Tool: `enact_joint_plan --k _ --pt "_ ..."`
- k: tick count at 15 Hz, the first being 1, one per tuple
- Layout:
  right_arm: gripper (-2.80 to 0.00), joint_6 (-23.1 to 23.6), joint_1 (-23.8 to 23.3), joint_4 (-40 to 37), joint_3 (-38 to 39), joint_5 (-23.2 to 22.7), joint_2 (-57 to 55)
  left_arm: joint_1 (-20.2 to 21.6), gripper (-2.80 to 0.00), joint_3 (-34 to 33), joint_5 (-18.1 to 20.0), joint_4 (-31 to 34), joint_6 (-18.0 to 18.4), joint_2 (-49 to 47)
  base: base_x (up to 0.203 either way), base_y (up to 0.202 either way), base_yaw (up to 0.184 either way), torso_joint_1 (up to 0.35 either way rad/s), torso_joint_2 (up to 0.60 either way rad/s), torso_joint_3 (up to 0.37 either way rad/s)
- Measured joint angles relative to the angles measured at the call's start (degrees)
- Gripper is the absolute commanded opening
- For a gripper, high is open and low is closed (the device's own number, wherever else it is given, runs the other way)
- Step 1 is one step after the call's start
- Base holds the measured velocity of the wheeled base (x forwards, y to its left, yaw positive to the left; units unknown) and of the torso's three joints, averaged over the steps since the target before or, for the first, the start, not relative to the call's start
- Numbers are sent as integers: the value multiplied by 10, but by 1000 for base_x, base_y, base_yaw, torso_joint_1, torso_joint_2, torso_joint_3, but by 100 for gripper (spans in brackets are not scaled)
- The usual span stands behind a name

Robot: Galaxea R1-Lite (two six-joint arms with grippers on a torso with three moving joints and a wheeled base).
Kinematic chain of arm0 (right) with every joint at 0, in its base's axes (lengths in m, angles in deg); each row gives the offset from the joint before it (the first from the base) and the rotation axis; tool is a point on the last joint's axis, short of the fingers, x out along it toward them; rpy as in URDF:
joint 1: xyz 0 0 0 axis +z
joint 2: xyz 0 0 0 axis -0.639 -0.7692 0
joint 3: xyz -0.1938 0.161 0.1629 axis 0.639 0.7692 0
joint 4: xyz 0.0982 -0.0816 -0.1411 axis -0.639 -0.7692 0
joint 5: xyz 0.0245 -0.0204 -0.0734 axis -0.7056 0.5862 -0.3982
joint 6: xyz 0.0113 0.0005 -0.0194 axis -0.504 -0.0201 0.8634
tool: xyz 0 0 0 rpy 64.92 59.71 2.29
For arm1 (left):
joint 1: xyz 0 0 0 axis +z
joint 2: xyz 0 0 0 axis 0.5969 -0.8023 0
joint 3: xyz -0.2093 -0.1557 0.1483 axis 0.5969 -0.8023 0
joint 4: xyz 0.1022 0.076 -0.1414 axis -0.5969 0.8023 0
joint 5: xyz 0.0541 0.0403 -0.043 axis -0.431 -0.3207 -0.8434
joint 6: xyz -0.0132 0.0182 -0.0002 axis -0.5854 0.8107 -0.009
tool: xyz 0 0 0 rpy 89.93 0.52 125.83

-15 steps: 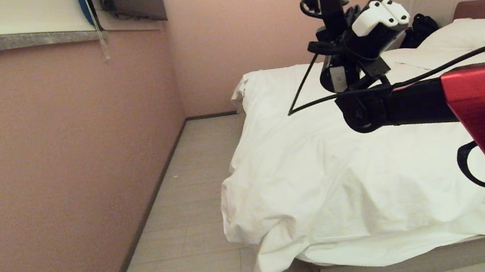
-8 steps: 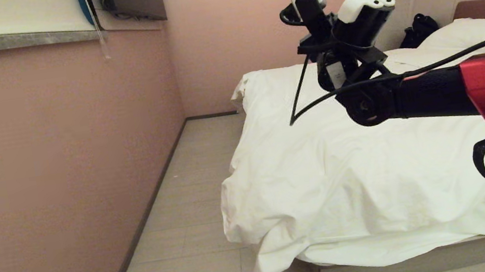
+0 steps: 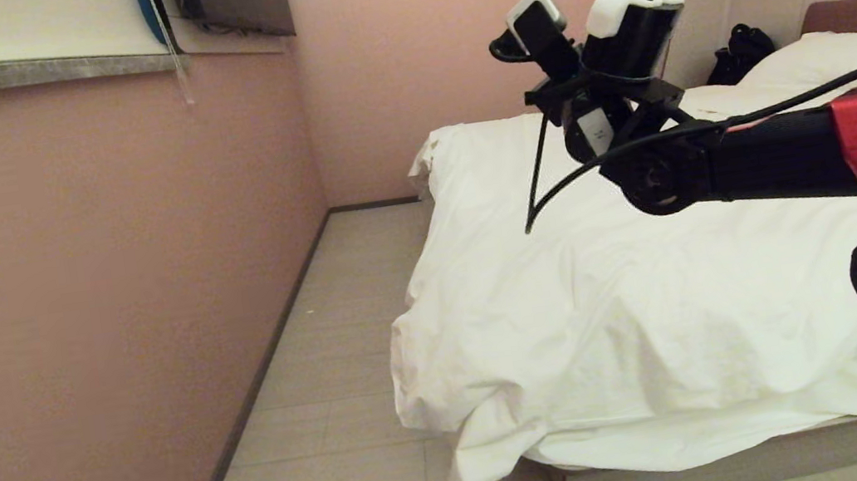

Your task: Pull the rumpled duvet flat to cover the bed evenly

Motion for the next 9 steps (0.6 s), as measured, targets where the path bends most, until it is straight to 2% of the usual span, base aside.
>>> enact_joint_plan --k 9 --pt "-280 14 -37 -20 -4 6 36 0 -280 0 0 0 0 0 0 0 0 0 0 0"
